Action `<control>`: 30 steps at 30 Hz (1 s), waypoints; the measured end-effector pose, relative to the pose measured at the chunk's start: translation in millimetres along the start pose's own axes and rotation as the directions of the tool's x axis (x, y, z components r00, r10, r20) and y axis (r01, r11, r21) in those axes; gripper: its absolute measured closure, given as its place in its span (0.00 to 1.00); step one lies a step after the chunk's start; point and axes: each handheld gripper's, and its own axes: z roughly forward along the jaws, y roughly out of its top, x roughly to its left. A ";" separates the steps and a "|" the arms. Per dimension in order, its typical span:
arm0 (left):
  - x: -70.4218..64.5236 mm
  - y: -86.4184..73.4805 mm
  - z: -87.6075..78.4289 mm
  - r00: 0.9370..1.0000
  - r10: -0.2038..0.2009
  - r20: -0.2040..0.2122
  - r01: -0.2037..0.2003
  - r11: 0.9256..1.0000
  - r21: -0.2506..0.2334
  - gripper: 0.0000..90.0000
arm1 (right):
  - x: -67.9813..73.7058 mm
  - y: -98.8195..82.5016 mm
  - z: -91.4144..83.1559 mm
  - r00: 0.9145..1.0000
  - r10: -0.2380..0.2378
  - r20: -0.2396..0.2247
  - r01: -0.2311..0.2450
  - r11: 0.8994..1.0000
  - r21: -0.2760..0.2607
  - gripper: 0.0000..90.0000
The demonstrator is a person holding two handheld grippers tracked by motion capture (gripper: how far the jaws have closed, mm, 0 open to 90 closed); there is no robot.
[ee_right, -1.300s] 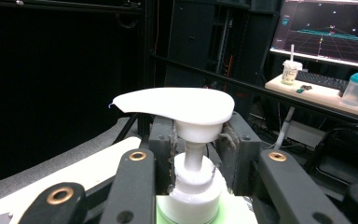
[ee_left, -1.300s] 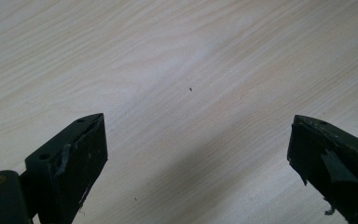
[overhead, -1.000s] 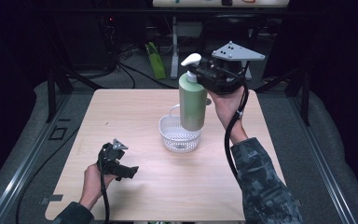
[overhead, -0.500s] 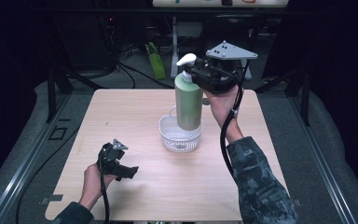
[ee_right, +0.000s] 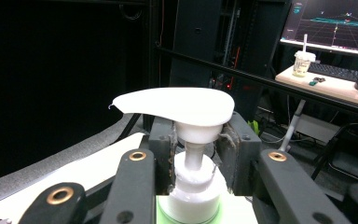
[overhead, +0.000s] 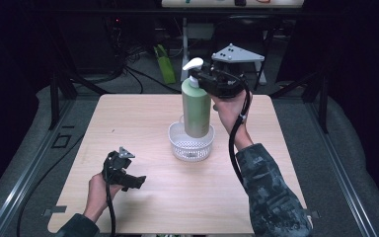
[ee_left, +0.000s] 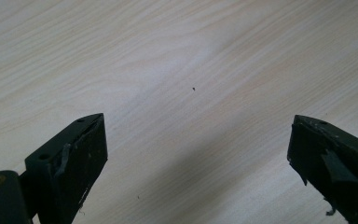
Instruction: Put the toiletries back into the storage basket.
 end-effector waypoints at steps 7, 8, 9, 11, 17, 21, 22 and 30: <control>-0.4 -0.1 0.2 1.000 0.006 -0.001 -0.006 1.000 0.001 0.05 | 2.1 -0.7 5.2 1.000 -0.001 -0.008 0.002 1.000 0.007 0.76; -0.5 -0.2 0.0 1.000 0.005 -0.001 -0.005 1.000 0.000 0.05 | 3.2 -1.1 7.5 1.000 -0.003 -0.006 0.003 1.000 0.011 0.76; -0.4 -0.2 -0.5 1.000 0.005 -0.004 -0.005 1.000 -0.001 0.05 | 3.1 -1.3 8.1 1.000 -0.003 -0.007 0.003 1.000 0.012 0.76; -0.2 -0.3 -0.8 1.000 0.005 0.000 -0.005 1.000 -0.001 0.05 | 3.1 -1.4 8.8 1.000 -0.002 -0.007 0.002 1.000 0.011 0.76; -0.8 -0.3 -1.1 1.000 -0.004 0.008 0.004 1.000 -0.010 0.05 | 4.0 -5.1 15.6 1.000 0.004 -0.008 -0.004 1.000 0.026 0.76; -1.1 0.0 -0.4 1.000 -0.002 0.010 0.002 1.000 -0.007 0.05 | 5.5 -9.2 20.4 1.000 0.000 -0.012 0.001 0.999 0.037 0.76; -1.1 0.0 -0.2 1.000 -0.002 0.009 0.002 1.000 -0.006 0.05 | 5.3 -10.1 21.3 1.000 -0.002 -0.012 0.003 0.999 0.039 0.76; -2.3 -0.4 0.4 1.000 0.002 0.016 -0.001 1.000 -0.006 0.05 | 5.2 -18.9 29.2 1.000 0.005 -0.015 -0.005 0.998 0.058 0.76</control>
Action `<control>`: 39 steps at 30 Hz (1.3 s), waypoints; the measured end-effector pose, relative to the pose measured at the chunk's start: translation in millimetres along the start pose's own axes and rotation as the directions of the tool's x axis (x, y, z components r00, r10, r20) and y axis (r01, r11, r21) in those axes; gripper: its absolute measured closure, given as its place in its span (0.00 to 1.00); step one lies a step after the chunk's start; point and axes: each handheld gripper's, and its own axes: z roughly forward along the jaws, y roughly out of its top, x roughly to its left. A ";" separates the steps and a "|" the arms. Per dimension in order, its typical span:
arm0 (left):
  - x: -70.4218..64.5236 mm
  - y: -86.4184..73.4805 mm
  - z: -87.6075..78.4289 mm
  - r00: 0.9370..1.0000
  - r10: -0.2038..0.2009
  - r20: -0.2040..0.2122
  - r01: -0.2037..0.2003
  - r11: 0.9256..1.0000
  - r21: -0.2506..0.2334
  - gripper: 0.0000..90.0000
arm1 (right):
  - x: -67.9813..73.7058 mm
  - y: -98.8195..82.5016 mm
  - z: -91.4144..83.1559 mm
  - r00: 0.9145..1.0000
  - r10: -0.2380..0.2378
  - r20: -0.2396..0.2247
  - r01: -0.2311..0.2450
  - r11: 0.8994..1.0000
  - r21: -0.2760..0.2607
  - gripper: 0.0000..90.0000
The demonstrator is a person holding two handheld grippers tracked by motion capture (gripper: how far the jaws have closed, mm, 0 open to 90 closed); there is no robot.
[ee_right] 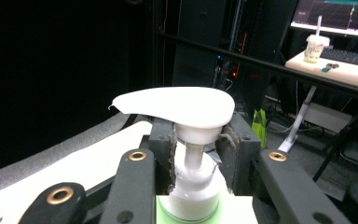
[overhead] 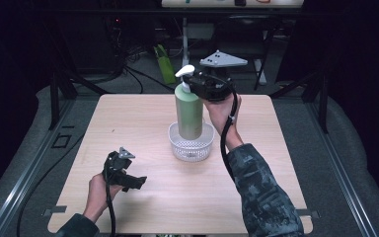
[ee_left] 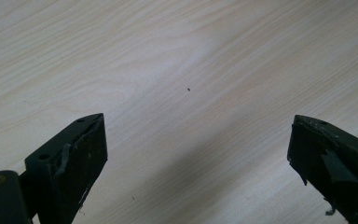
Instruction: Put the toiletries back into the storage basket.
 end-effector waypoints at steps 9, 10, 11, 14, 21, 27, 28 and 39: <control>1.0 0.2 -0.5 1.000 0.000 -0.002 0.000 1.000 -0.002 0.05 | -1.2 -10.3 6.4 1.000 0.009 0.007 -0.009 1.000 0.018 0.76; 0.4 0.3 -0.3 1.000 0.001 -0.002 -0.001 1.000 -0.002 0.05 | -0.8 -11.2 7.0 1.000 0.008 0.007 -0.008 1.000 0.019 0.76; 0.3 0.3 -0.2 1.000 0.000 0.000 0.000 1.000 -0.001 0.05 | -0.3 -12.3 7.9 1.000 0.007 0.004 -0.007 1.000 0.022 0.76; 0.4 0.1 -0.3 1.000 0.000 -0.001 0.000 1.000 0.000 0.05 | 0.9 -15.3 10.4 1.000 0.006 0.004 -0.006 1.000 0.028 0.76; 0.5 0.1 -0.4 1.000 0.001 -0.003 -0.001 1.000 -0.001 0.05 | 1.0 -21.1 14.6 1.000 0.016 0.008 -0.016 0.999 0.032 0.76; -0.3 0.2 -0.9 1.000 0.009 -0.008 -0.009 1.000 0.004 0.05 | 1.5 -28.7 17.9 1.000 0.018 0.013 -0.019 0.999 0.044 0.76; -0.1 0.2 -1.0 1.000 0.008 -0.010 -0.008 1.000 0.002 0.05 | 1.0 -31.1 18.7 1.000 0.025 0.015 -0.026 0.999 0.048 0.76; -0.3 0.1 -1.4 1.000 0.013 -0.006 -0.013 1.000 0.003 0.05 | -1.1 -41.6 21.8 0.999 0.033 0.030 -0.035 0.998 0.057 0.76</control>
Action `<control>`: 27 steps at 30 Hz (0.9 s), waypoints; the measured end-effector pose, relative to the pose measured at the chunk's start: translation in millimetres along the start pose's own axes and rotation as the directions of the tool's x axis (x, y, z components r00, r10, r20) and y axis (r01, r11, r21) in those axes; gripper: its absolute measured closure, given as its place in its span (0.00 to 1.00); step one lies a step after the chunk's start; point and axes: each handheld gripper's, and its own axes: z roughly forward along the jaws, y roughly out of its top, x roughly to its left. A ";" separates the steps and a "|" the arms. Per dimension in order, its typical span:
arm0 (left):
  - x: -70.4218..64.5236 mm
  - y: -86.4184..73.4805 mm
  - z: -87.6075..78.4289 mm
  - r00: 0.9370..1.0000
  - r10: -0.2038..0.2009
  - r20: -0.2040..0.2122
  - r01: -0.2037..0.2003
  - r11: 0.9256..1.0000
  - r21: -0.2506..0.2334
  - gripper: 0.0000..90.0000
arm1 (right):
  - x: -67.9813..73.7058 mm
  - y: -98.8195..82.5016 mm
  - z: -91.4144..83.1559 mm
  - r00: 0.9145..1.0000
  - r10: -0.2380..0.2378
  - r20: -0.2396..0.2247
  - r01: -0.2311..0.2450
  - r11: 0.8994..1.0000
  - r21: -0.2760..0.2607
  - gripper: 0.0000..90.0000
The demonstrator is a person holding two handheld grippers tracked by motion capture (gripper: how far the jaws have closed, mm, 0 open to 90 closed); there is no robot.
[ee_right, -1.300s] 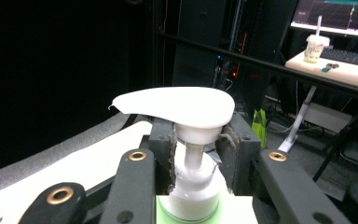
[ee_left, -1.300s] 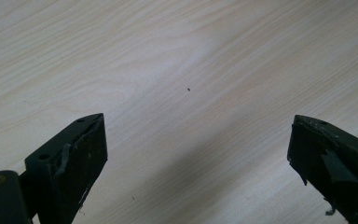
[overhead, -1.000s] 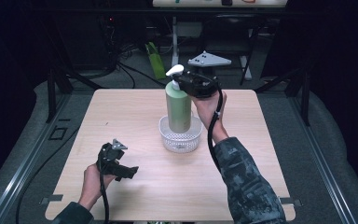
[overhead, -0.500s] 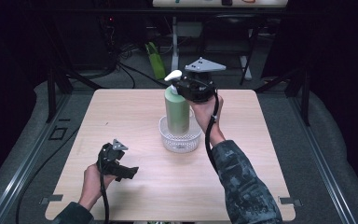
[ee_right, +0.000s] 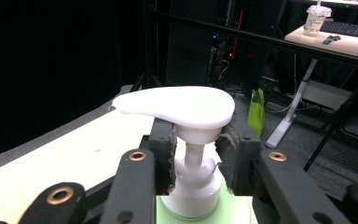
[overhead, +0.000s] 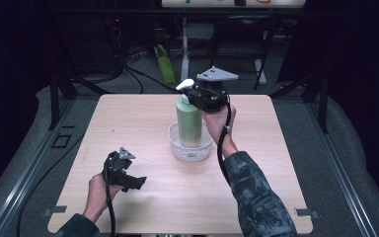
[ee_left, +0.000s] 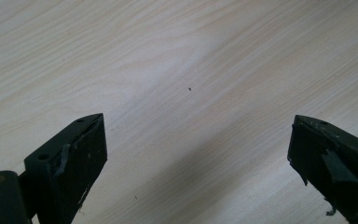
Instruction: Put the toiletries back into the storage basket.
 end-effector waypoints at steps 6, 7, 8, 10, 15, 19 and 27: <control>0.1 -0.3 -0.2 1.000 0.001 -0.002 -0.001 1.000 0.001 0.05 | 0.3 -4.4 2.1 1.000 0.007 0.002 -0.007 1.000 -0.001 0.76; 0.1 -0.4 -0.1 1.000 0.000 -0.002 0.000 1.000 0.001 0.05 | 0.2 -5.7 2.3 1.000 0.007 0.004 -0.007 1.000 -0.002 0.76; 0.1 -0.3 -0.1 1.000 0.000 -0.002 0.000 1.000 0.001 0.05 | 0.2 -7.9 2.5 1.000 0.010 0.006 -0.010 1.000 -0.002 0.76; 0.0 -0.3 -0.1 1.000 0.000 -0.002 0.000 1.000 -0.002 0.05 | 0.1 -8.7 2.5 1.000 0.008 0.007 -0.008 1.000 -0.002 0.76; -0.1 -0.1 -0.3 1.000 -0.004 -0.004 0.003 1.000 -0.006 0.05 | -0.5 -14.2 2.7 1.000 0.014 0.008 -0.014 1.000 0.003 0.76; 0.1 -0.1 -0.4 1.000 -0.005 -0.006 0.005 1.000 -0.008 0.05 | -1.6 -18.8 2.6 1.000 0.017 0.011 -0.017 1.000 0.005 0.76; 0.3 -0.1 -0.7 1.000 -0.004 -0.008 0.004 1.000 -0.007 0.05 | -1.9 -29.8 3.9 1.000 0.027 0.016 -0.027 0.999 0.016 0.76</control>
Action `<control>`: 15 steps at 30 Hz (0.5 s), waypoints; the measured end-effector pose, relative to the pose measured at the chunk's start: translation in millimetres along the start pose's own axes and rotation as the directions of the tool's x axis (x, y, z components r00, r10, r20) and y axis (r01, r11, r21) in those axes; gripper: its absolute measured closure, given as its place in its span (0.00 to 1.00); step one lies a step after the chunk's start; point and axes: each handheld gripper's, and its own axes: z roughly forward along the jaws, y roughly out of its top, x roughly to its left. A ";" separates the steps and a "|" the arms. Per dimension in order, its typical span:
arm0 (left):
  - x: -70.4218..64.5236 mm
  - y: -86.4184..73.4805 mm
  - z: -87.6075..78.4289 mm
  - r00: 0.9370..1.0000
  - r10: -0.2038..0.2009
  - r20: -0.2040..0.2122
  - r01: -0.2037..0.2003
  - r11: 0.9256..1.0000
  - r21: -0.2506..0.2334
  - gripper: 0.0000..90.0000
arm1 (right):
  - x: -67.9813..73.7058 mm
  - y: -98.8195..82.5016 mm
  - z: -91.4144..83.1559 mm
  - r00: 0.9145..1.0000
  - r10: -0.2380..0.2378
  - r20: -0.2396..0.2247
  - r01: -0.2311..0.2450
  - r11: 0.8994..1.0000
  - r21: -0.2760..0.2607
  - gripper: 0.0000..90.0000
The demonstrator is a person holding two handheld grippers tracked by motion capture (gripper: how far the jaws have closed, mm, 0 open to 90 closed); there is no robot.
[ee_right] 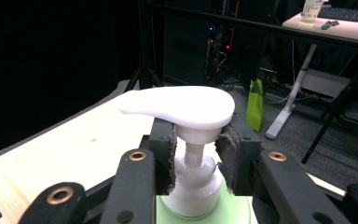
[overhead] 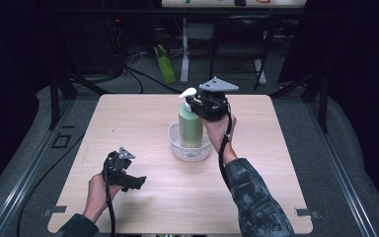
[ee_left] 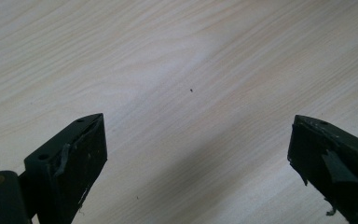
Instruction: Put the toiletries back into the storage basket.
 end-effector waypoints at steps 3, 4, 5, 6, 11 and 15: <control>-0.1 0.0 0.1 1.000 0.001 0.001 -0.001 1.000 0.001 0.05 | 0.0 -2.9 0.6 1.000 0.003 0.001 -0.003 1.000 0.003 0.76; -0.3 0.1 0.6 1.000 0.002 0.003 -0.002 1.000 0.002 0.05 | 0.0 -5.5 0.7 1.000 0.006 0.002 -0.006 1.000 0.005 0.76; -0.3 0.1 0.6 1.000 0.002 0.003 -0.002 1.000 0.002 0.05 | 0.0 -5.5 0.7 1.000 0.006 0.002 -0.006 1.000 0.005 0.76; -0.7 0.2 0.9 1.000 0.003 0.004 -0.003 1.000 0.004 0.05 | -0.1 -6.7 0.6 1.000 0.008 0.002 -0.008 1.000 0.005 0.76; 0.1 0.3 0.5 1.000 0.000 0.006 0.000 1.000 -0.002 0.05 | -0.2 -13.2 0.9 1.000 0.019 0.000 -0.019 1.000 0.014 0.76; 0.8 0.4 -0.3 1.000 -0.003 0.008 0.003 1.000 -0.004 0.04 | -0.1 -16.7 1.2 1.000 0.021 -0.001 -0.021 1.000 0.022 0.76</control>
